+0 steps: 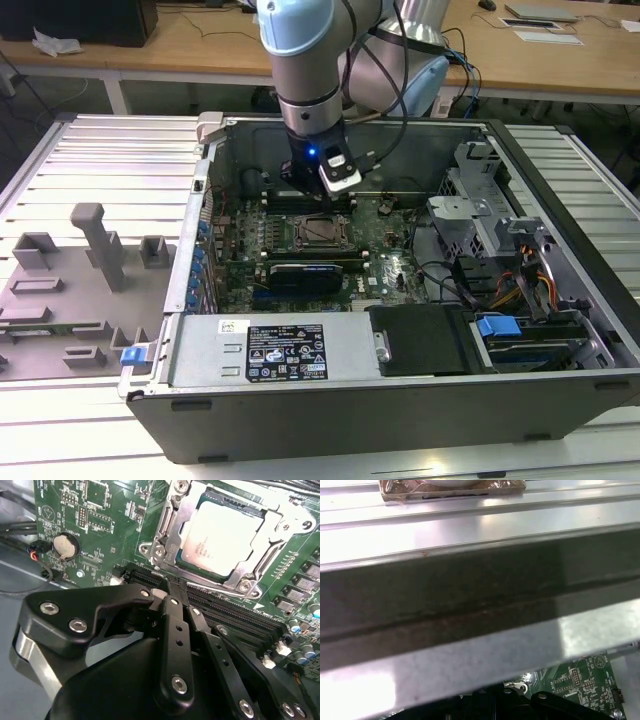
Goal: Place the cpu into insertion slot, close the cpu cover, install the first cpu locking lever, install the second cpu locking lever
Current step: 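Install the first cpu locking lever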
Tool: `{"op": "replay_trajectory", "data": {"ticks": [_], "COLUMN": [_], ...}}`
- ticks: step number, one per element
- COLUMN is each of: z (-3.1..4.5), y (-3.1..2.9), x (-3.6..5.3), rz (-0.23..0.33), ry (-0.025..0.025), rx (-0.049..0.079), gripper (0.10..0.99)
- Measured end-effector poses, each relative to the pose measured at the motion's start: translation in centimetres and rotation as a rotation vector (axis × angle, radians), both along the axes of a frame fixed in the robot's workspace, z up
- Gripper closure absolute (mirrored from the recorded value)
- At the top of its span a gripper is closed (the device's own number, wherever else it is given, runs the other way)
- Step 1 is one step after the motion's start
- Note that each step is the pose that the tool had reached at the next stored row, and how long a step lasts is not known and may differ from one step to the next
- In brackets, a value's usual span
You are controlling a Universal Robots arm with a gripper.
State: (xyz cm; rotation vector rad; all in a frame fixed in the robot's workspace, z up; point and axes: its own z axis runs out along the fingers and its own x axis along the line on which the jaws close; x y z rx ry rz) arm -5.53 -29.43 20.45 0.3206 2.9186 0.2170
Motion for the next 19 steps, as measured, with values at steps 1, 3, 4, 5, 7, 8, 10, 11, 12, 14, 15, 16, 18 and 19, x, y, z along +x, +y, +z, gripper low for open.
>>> {"op": "replay_trajectory", "data": {"ticks": [1,3,4,5,7,8,10,11,12,14,15,16,18,19], "z": [-0.04,-0.2,-0.3,-0.34,-0.43,-0.48,-0.55,-0.56,-0.57,-0.55,-0.48,-0.38,-0.01,0.14], "y": [0.0,0.0,0.0,0.0,-0.01,-0.01,-0.01,-0.01,0.0,0.0,0.02,0.02,0.0,0.0], "x": [0.0,0.0,0.0,0.0,-0.01,-0.01,-0.01,0.0,0.0,0.0,0.01,0.02,0.0,0.0], "rz": [-0.004,-0.019,-0.027,-0.03,-0.039,-0.043,-0.05,-0.051,-0.051,-0.051,-0.051,-0.052,-0.052,-0.052], "ry": [0.0,0.0,0.0,0.0001,0.0004,0.0004,0.0004,0.0003,0.0001,0.0001,-0.0004,-0.0008,0.0,-0.0001], "rx": [-0.002,-0.006,-0.007,-0.008,-0.01,-0.01,-0.01,-0.01,-0.01,-0.01,-0.008,-0.009,-0.01,-0.009], "gripper": [0.98,0.98,0.98,0.98,0.98,0.98,0.98,0.98,0.98,0.98,0.98,0.98,0.98,0.98]}}
